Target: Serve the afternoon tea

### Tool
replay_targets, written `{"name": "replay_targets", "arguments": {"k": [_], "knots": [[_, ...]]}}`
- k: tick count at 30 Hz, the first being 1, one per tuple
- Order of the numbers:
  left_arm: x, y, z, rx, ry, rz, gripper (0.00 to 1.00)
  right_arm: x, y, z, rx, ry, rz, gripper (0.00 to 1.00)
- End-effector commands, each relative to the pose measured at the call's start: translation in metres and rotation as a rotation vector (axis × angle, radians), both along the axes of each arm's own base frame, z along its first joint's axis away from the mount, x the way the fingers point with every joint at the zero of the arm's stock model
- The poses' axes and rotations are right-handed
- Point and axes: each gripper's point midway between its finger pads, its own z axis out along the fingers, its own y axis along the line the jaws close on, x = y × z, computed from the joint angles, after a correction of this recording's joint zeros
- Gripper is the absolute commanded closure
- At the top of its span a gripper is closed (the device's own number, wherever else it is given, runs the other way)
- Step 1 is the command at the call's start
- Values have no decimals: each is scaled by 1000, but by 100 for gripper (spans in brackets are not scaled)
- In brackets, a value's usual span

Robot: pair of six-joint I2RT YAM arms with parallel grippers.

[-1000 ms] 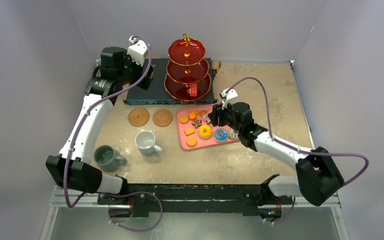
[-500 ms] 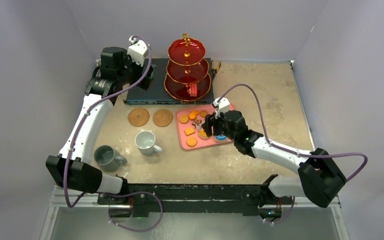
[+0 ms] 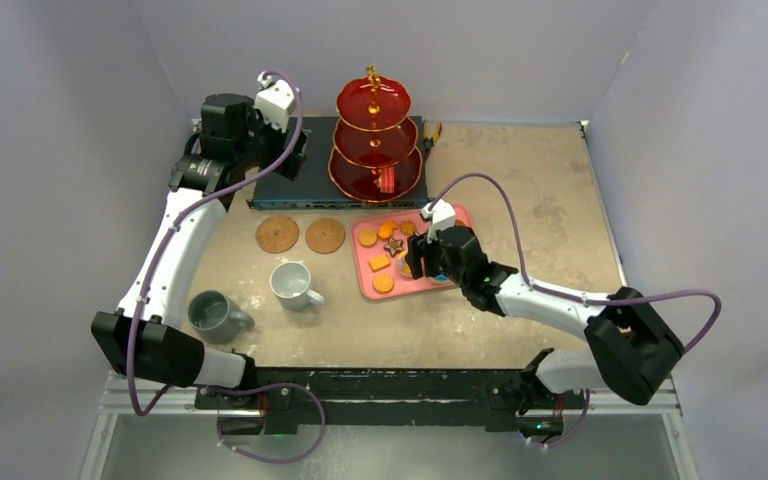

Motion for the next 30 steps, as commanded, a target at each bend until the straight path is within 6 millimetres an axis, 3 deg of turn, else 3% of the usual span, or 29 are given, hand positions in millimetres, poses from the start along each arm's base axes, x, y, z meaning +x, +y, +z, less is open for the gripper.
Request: {"name": "replay_targets", "arguments": {"k": [1, 7, 13, 17, 23, 30], "knots": [[-1, 0, 30, -43, -86, 4, 7, 7, 5, 7, 12, -35, -19, 34], [-1, 0, 32, -46, -91, 4, 7, 6, 9, -1, -3, -30, -13, 35], [0, 0, 31, -47, -88, 4, 7, 11, 8, 10, -4, -74, -28, 49], [0, 0, 31, -49, -89, 6, 8, 16, 6, 40, 16, -129, -49, 55], [0, -2, 30, -56, -83, 1, 8, 27, 11, 101, 40, -215, -36, 54], [-1, -1, 27, -47, -77, -2, 7, 74, 5, 174, 106, -353, -81, 53]]}}
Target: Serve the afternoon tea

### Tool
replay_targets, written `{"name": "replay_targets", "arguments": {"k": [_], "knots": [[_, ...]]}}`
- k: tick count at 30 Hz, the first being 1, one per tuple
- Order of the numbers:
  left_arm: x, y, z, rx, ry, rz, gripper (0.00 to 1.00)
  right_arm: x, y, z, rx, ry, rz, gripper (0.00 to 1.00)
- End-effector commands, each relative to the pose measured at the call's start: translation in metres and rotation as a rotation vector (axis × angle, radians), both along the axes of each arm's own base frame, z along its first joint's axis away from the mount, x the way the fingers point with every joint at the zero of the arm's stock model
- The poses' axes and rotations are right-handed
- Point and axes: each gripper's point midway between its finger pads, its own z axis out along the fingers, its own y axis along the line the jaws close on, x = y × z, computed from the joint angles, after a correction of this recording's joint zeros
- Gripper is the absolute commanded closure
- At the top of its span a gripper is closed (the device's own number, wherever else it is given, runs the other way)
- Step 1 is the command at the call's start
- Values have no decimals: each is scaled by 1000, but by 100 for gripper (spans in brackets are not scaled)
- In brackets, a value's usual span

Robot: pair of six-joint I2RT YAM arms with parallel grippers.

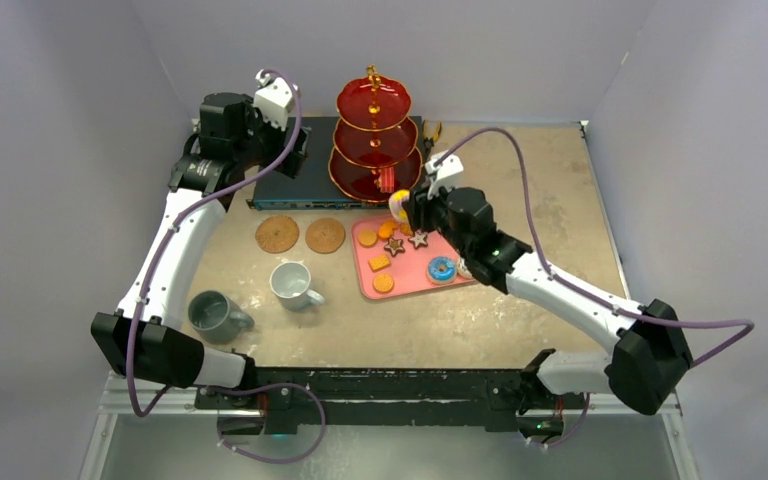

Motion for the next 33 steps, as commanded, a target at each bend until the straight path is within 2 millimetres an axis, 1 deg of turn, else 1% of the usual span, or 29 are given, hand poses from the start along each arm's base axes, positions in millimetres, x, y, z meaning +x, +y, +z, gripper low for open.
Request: {"name": "replay_targets", "arguments": {"k": [1, 3, 6, 8, 11, 16, 22, 29, 33], "knots": [[-2, 1, 22, -24, -60, -1, 8, 43, -18, 63, 71, -149, -62, 53], [-3, 1, 23, -23, -62, -1, 8, 59, -21, 84, 100, -200, -71, 53], [-4, 2, 24, -25, -65, 0, 8, 81, -19, 100, 103, -238, -68, 53], [-5, 2, 25, -26, -68, 0, 8, 93, -16, 106, 94, -254, -63, 52], [-5, 2, 26, -26, -71, 1, 8, 109, -12, 108, 64, -257, -56, 51], [-4, 2, 27, -29, -76, 2, 8, 127, -7, 112, 60, -265, -50, 51], [-2, 1, 28, -32, -77, 1, 8, 138, 1, 114, 40, -290, -19, 51], [-1, 1, 28, -35, -79, 3, 8, 143, 14, 103, 57, -268, 22, 50], [-1, 1, 29, -37, -82, 4, 8, 144, 16, 94, 59, -258, 25, 45]]}}
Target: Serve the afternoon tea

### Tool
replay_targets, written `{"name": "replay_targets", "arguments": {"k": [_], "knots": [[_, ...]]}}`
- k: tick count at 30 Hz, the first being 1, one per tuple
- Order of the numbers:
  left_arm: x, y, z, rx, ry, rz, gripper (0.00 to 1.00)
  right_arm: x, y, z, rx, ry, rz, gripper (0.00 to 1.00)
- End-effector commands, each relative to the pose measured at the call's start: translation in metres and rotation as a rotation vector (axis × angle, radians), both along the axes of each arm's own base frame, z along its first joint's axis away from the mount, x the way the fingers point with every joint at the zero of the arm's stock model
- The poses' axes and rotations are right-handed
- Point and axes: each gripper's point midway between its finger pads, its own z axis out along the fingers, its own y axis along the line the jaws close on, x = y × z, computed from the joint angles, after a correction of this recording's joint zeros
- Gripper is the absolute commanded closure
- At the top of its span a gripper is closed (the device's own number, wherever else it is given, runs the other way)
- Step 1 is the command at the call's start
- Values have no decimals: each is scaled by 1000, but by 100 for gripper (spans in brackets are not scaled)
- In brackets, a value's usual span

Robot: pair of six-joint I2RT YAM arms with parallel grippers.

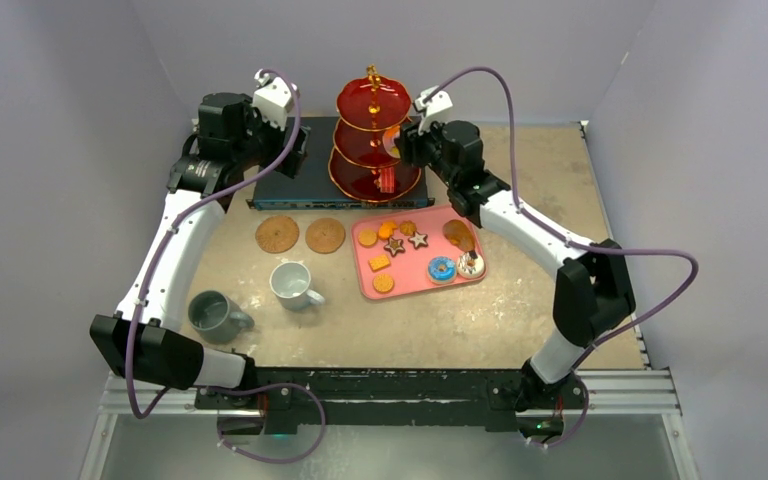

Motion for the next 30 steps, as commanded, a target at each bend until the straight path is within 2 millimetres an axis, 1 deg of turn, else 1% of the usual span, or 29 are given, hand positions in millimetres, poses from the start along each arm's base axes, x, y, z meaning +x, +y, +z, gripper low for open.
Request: {"name": "replay_targets", "arguments": {"k": [1, 6, 17, 19, 24, 28, 30], "knots": [[0, 1, 27, -36, -75, 5, 8, 6, 6, 32, 52, -92, 18, 43], [0, 1, 28, -32, -79, 5, 8, 7, 8, 29, 78, -81, 20, 40], [-1, 0, 33, -40, -88, 2, 8, -6, 1, 37, 70, -93, 24, 33], [-1, 0, 32, -42, -85, 2, 8, -7, 0, 35, 66, -89, 24, 33], [-2, 1, 34, -40, -88, 5, 8, -6, 1, 37, 66, -88, 27, 33], [-1, 1, 34, -36, -88, 5, 9, -13, -7, 45, 67, -99, 6, 34], [-1, 0, 33, -36, -85, 1, 9, -20, -14, 45, 62, -92, -5, 34]]}}
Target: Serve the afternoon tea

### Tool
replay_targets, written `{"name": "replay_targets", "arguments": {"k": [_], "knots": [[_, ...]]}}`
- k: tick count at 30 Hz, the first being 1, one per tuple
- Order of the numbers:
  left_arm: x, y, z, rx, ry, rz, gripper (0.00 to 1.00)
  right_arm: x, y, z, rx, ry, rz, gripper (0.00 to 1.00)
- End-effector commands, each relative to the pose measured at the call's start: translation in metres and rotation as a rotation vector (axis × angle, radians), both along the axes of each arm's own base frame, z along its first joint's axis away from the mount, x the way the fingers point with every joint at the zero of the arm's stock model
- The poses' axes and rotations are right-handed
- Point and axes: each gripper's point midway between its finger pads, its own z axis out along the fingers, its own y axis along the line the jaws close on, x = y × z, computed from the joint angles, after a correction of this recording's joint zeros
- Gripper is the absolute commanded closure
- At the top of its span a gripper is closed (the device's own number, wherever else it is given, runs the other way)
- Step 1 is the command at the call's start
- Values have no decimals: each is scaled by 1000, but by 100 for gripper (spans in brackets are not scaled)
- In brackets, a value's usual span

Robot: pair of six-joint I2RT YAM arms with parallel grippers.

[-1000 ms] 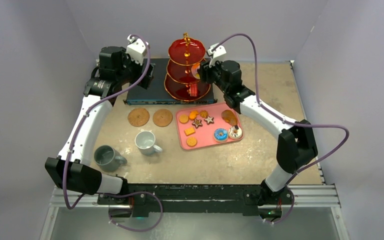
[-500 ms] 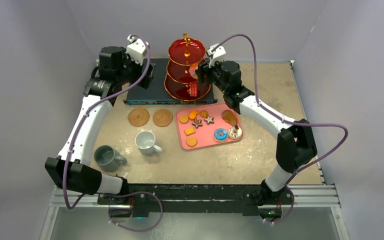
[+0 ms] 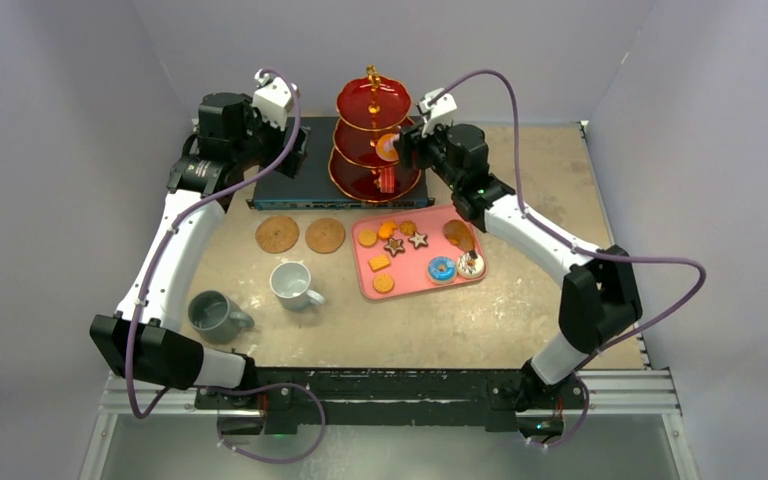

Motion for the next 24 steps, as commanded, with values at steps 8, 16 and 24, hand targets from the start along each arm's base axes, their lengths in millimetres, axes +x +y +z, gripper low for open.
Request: {"name": "replay_targets", "arguments": {"k": [8, 16, 24], "knots": [[5, -13, 23, -60, -49, -59, 10, -70, -55, 4, 17, 40, -83, 32], [10, -15, 27, -67, -63, -69, 10, -120, -82, -52, 40, 184, -126, 33], [9, -15, 30, -63, -70, -72, 11, -140, -90, -104, 44, 318, -159, 33]]}}
